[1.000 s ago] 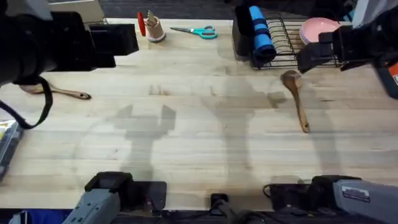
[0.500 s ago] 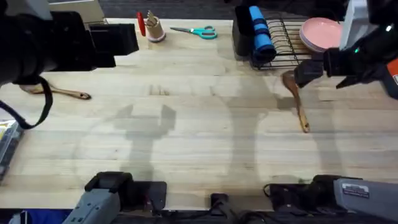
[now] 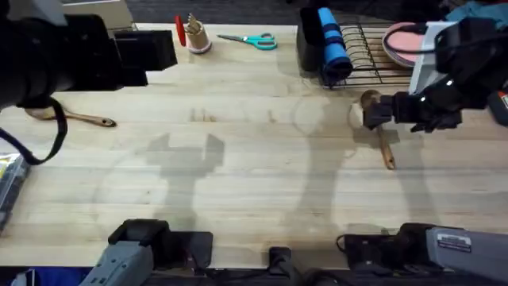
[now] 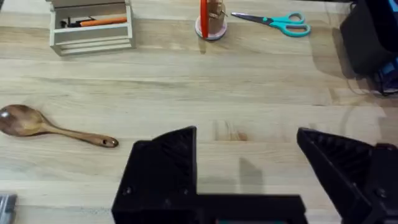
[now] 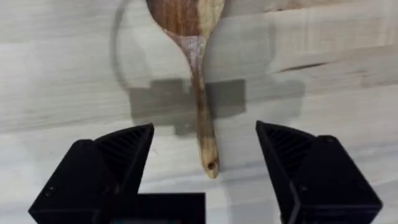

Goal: Pick up the spoon on the table one by one and put them onto the rack

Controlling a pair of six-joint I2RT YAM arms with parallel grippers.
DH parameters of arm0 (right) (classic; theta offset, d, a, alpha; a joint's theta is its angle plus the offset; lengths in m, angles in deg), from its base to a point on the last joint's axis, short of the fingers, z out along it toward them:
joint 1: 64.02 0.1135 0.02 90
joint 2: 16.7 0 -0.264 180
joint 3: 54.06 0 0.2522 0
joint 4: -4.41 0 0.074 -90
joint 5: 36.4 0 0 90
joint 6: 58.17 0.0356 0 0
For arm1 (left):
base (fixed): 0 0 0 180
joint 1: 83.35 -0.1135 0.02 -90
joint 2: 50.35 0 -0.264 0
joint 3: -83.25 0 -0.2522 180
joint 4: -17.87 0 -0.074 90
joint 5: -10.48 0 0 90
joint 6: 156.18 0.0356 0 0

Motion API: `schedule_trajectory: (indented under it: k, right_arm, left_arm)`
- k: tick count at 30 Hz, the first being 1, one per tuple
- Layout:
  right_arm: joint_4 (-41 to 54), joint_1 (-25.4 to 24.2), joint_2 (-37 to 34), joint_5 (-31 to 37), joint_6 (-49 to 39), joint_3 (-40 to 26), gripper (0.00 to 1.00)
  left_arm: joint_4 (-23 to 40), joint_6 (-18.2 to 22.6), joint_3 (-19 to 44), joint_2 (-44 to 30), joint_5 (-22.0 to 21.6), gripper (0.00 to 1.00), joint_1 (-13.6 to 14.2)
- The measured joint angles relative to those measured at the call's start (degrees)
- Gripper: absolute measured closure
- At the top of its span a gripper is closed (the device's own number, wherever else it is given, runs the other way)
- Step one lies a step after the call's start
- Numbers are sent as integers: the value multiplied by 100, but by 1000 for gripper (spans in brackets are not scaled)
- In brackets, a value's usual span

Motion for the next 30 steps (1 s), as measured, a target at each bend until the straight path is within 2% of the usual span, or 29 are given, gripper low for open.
schedule_trajectory:
  k: [9,13,14,21,25,29,30]
  right_arm:
    - [-934,0,-16,0,17,606,9]
    - [-1077,0,-223,0,17,620,9]
    - [-1124,0,-492,-44,51,618,10]
    - [-1060,-2,-667,-89,83,481,17]
    - [-1055,-2,-678,-157,100,478,106]
    - [-1066,0,-682,-179,102,474,261]
    - [-1077,0,-682,-173,102,474,330]
  left_arm:
    - [0,0,0,0,0,7,0]
    - [0,0,0,0,0,8,0]
    - [0,0,0,0,0,7,0]
    - [0,0,0,0,0,8,0]
    - [0,0,0,0,0,7,0]
    - [2,0,0,0,0,8,0]
    - [0,0,0,0,0,7,0]
